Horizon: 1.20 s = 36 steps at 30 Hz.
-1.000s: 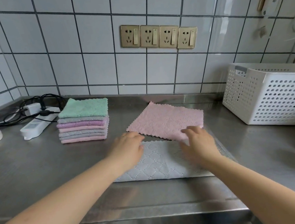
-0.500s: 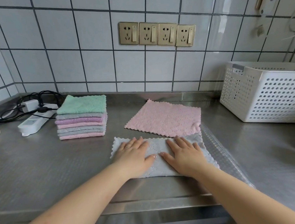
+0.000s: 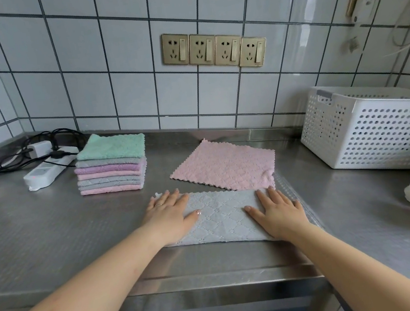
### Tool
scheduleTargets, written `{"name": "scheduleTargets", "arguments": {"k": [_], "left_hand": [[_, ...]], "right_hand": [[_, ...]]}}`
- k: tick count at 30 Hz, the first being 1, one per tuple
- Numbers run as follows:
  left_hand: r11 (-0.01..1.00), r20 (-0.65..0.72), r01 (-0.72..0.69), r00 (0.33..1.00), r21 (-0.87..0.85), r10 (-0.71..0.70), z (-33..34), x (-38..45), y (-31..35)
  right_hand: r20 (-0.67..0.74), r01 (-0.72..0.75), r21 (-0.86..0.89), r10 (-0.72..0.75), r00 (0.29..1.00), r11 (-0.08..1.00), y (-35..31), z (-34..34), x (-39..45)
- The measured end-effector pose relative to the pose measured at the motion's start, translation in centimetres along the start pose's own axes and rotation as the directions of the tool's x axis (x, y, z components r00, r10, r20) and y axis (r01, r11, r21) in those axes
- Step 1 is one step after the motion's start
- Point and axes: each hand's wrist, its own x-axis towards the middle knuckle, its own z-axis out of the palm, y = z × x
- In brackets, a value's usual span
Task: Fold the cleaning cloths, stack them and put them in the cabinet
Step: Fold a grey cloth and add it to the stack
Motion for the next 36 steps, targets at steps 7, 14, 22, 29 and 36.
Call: {"name": "scheduleTargets", "arguments": {"k": [7, 14, 22, 29, 36], "left_hand": [[0.984, -0.173, -0.15, 0.971, 0.094, 0.164, -0.9, -1.3, 1.1], [0.824, -0.239, -0.526, 0.789, 0.212, 0.566, -0.4, -4.9, 6.0], [0.81, -0.262, -0.46, 0.784, 0.365, 0.563, 0.6, -4.8, 5.4], [0.806, -0.343, -0.515, 0.73, 0.293, 0.591, 0.1, -7.2, -0.4], [0.816, -0.285, -0.516, 0.766, 0.259, 0.576, -1.5, -8.0, -5.0]], "right_hand": [[-0.169, 0.155, -0.128, -0.176, 0.97, 0.98, -0.5, -0.6, -0.2], [-0.196, 0.449, 0.043, -0.434, 0.88, 0.892, -5.2, -1.5, 2.5], [-0.092, 0.474, -0.133, -0.487, 0.868, 0.87, -7.1, -1.9, 3.7], [-0.101, 0.51, -0.229, -0.541, 0.835, 0.829, -5.9, -3.0, 2.1], [0.017, 0.544, -0.145, -0.548, 0.836, 0.826, -5.4, -3.6, -2.5]]}}
